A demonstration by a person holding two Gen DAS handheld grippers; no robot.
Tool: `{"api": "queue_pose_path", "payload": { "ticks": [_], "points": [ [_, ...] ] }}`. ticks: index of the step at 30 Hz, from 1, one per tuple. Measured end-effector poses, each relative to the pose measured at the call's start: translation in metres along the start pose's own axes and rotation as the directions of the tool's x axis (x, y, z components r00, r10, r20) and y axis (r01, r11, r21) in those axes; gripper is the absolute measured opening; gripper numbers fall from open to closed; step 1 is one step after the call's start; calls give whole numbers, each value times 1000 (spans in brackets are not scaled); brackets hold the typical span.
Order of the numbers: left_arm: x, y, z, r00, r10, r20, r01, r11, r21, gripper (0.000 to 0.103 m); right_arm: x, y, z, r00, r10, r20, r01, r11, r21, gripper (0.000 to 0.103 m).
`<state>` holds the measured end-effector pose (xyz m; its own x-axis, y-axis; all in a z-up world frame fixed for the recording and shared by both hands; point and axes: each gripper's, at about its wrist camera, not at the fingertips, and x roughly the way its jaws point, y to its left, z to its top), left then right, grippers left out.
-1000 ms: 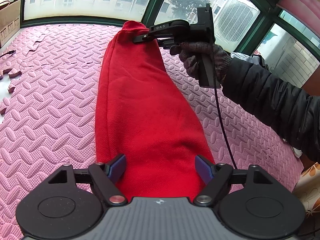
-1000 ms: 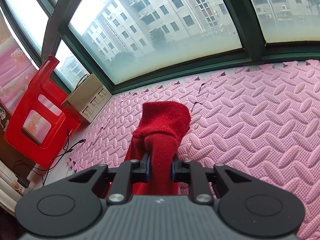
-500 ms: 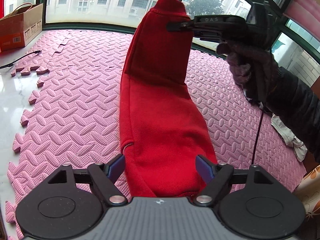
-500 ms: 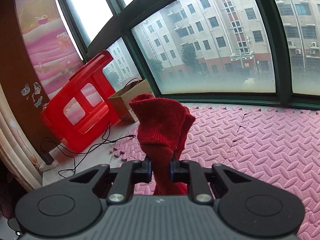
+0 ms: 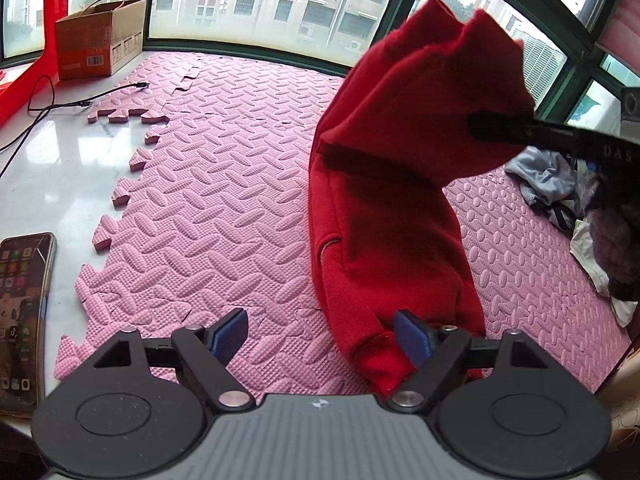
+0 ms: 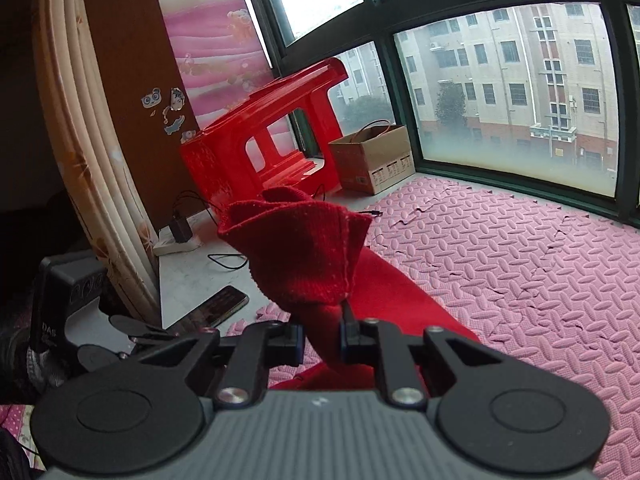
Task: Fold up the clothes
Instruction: 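Carry the held cuffs up and over toward the waistband with the right tool, then lower the cuffs onto the waistband and open the right tool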
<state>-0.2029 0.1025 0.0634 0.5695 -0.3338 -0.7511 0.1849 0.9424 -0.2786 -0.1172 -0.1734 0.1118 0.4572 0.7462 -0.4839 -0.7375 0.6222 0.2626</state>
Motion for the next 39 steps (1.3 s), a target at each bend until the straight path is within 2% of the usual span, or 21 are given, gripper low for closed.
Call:
{"api": "queue_pose_path", "payload": {
  "ticks": [6,12,15,20,24,26,30,33,35,39],
  "points": [
    [-16,16,3,997,56,46,-54,998,-34,82,-3,35,-40,999,-17,-43,8,983,-185,15],
    [-27,22,19,990,96,99,-92,995,-41,83,-2,63,-75,993,-74,-92,32,917,-397,16],
    [-32,18,32,986,94,139,-91,995,-26,83,-5,74,-84,990,-94,-106,37,894,-446,21],
    [-36,-6,58,979,49,198,-57,998,37,83,-11,89,-90,986,-100,-131,21,864,-503,38],
    [-38,-35,70,973,-32,226,10,995,101,83,-16,98,-92,984,-93,-153,7,873,-487,43],
    [-39,-49,72,970,-76,231,46,990,131,83,-17,101,-91,984,-80,-161,-6,880,-475,49],
    [-33,-78,68,960,-198,196,161,969,187,81,-16,106,-92,982,-39,-183,-44,902,-430,50],
    [-16,-91,57,966,-210,151,173,958,227,80,-12,106,-95,981,-40,-190,-42,911,-410,51],
    [-2,-91,51,973,-208,97,184,959,214,73,-18,104,-94,981,-27,-190,-47,925,-377,51],
    [11,-84,32,975,-221,32,211,958,196,70,-36,96,-88,982,-7,-190,-54,948,-315,50]
  ]
}}
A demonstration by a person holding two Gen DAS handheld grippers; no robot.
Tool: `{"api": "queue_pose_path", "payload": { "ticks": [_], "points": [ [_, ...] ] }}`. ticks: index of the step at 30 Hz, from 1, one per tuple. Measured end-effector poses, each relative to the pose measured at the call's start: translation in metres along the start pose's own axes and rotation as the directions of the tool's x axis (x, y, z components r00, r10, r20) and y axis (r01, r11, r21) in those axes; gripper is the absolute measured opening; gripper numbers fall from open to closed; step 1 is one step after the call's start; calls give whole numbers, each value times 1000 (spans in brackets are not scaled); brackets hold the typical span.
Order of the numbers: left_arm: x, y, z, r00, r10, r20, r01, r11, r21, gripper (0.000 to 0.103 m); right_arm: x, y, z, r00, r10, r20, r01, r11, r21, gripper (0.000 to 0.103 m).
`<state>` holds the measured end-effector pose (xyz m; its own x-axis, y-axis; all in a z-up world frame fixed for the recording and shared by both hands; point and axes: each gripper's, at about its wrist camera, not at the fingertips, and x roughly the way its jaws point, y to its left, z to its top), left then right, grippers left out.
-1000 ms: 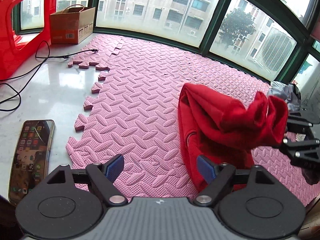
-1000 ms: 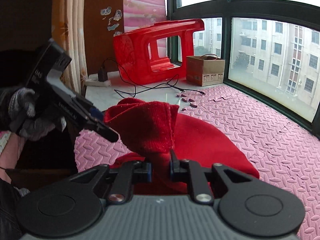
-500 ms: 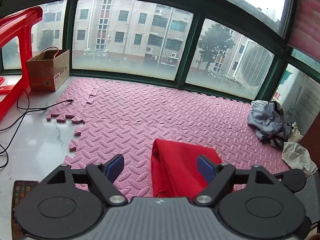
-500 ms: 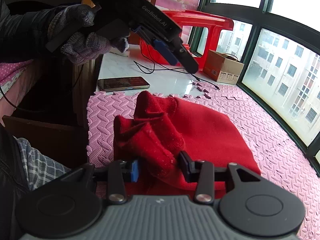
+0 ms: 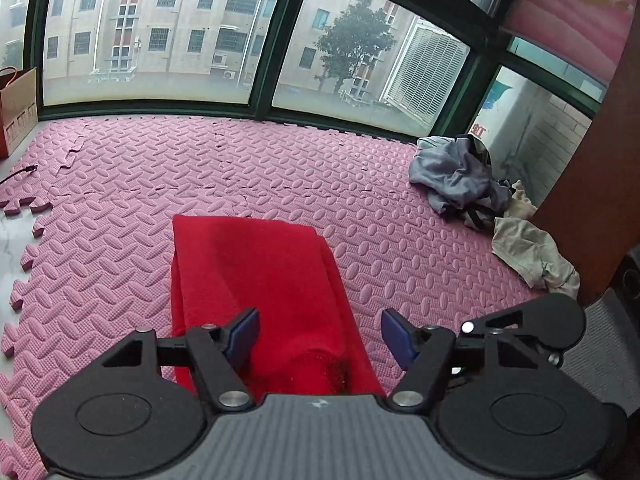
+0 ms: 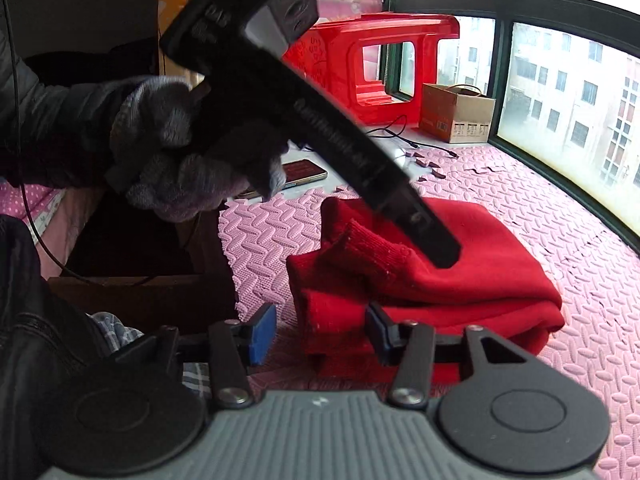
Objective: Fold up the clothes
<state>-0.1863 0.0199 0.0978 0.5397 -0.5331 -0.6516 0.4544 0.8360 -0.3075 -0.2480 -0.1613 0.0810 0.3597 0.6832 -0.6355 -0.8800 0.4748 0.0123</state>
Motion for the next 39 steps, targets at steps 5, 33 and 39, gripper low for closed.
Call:
{"api": "queue_pose_path", "payload": {
  "ticks": [5,33,39],
  "points": [
    [3,3,-20,999,-13,-35,12,1000,-19,70,-31,-29,6,999,-18,31,14,992,128,50],
    [13,-11,-56,1000,29,-2,-29,994,108,76,89,-128,36,924,-346,-162,377,894,243,39],
    [16,-11,-56,1000,29,5,-29,994,110,79,105,-129,69,948,-278,-155,305,932,196,39]
  ]
}}
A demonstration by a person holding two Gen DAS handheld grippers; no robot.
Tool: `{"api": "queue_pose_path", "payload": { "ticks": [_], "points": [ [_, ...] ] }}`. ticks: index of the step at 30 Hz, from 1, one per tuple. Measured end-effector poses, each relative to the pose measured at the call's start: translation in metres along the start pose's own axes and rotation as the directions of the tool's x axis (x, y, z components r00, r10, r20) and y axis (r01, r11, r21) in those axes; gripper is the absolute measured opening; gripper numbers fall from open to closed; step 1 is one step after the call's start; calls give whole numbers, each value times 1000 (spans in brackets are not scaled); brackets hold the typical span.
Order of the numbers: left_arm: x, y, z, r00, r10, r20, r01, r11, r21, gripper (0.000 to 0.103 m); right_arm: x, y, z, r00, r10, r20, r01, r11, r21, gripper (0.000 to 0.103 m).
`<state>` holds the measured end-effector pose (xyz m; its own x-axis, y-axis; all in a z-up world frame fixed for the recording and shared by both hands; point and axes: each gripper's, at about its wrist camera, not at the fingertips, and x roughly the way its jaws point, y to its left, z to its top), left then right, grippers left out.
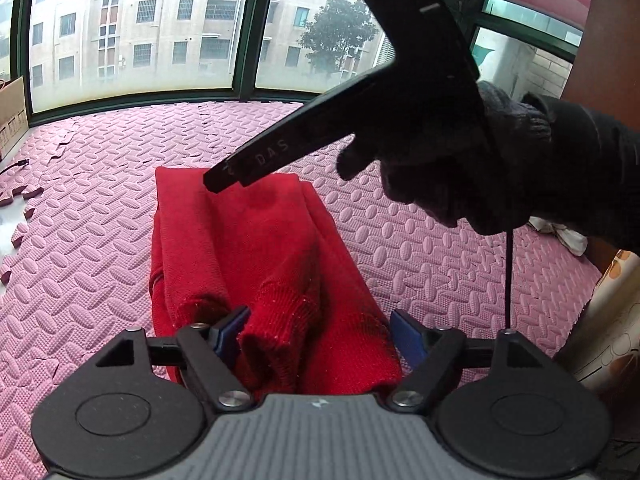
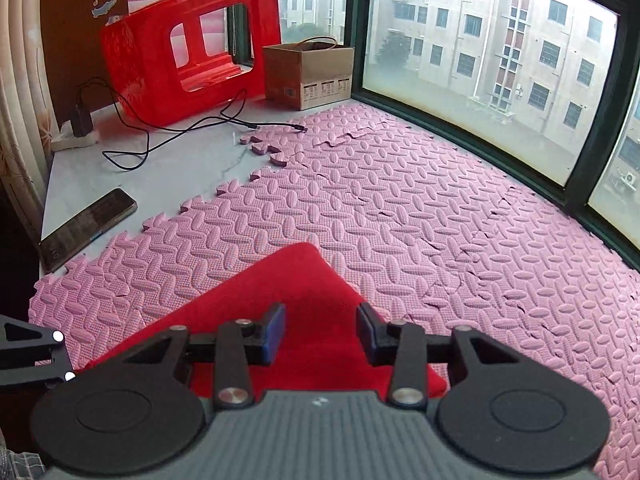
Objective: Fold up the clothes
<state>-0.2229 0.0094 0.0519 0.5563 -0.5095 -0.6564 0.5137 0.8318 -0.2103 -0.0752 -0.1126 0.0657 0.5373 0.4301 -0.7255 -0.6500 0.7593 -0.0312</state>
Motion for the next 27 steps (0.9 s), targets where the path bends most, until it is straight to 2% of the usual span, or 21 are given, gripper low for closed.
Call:
{"api": "queue_pose_path", "payload": {
  "ticks": [5,8,11,14,18,27],
  "points": [
    [1,3,0,1000,-7,2,7,1000,-8,79,30,11,13,999,20,-39,-21,1000,-23,39],
    [2,5,-1,1000,-8,3,8,1000,-8,79,49,17,11,996,13,-85,-17,999,-38,39],
    [3,7,0,1000,-15,4,15,1000,-11,79,57,16,3,996,13,-92,-15,1000,-22,38],
    [0,5,0,1000,-17,6,17,1000,-1,79,38,3,6,997,27,-75,-26,999,24,38],
    [-6,3,5,1000,-15,15,15,1000,-1,79,5,-2,2,997,36,-66,-36,999,14,38],
    [-28,-4,9,999,-38,22,37,998,41,79,-44,31,-38,988,92,-127,-108,987,-119,38]
  ]
}}
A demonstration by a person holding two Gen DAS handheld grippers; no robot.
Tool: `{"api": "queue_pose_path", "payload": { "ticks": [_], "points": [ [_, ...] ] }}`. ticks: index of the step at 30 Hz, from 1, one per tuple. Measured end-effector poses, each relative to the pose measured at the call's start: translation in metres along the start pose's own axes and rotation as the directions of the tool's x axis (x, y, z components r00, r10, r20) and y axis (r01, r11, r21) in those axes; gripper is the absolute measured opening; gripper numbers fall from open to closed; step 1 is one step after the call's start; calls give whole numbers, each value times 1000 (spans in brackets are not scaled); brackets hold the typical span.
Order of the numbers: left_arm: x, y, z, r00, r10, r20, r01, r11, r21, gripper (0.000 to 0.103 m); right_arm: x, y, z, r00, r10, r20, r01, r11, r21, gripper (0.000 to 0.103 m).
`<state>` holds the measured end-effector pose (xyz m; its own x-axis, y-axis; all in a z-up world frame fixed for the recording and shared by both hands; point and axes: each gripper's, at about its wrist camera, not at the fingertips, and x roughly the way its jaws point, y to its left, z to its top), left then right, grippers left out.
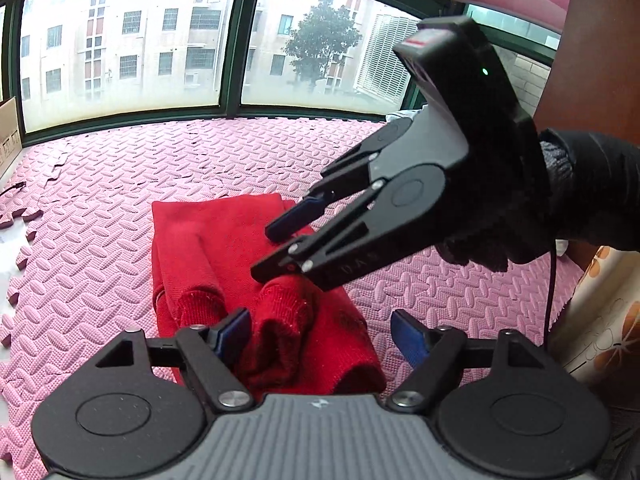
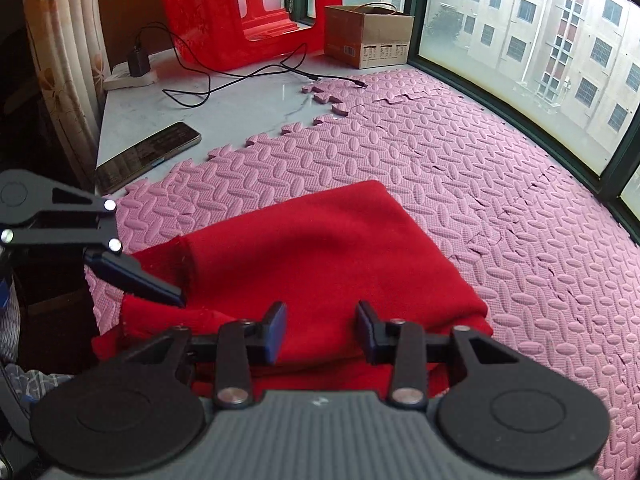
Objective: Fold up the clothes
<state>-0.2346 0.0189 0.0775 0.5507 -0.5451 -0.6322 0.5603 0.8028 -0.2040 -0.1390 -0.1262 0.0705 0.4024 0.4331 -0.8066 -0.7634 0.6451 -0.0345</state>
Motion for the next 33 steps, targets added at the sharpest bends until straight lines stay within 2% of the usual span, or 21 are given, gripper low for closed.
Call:
{"api": "queue_pose_path", "payload": {
  "ticks": [8,14,17,19,23,28,30,31,33],
  "points": [
    [-16,3,-3,1000,-15,13,15,1000,-17,79,-13,17,-19,999,-18,46,18,1000,-10,38],
    [-40,11,-3,999,0,46,2,999,-48,79,-46,12,-20,990,13,140,-13,1000,-3,38],
    [-51,17,-3,998,10,66,-5,997,-72,79,-63,22,-19,986,67,154,-55,995,-81,39],
    [-55,21,-5,998,23,66,-17,996,-82,79,-67,40,-18,986,93,139,-67,982,-178,39],
    [-52,26,-13,999,26,18,-25,995,-92,79,-54,68,-16,990,73,120,-31,946,-322,39],
    [-43,20,-26,998,49,-32,-50,997,-53,79,-41,86,-14,992,83,95,-37,908,-417,38],
    [-38,20,-29,998,56,-42,-58,998,-41,79,-40,88,-14,993,76,95,-28,904,-427,30],
    [-35,20,-30,997,60,-46,-62,997,-34,79,-40,89,-13,993,66,97,-18,904,-427,17],
    [-31,19,-33,996,69,-51,-71,997,-22,78,-41,90,-13,993,50,103,-1,904,-428,12]
  ]
}}
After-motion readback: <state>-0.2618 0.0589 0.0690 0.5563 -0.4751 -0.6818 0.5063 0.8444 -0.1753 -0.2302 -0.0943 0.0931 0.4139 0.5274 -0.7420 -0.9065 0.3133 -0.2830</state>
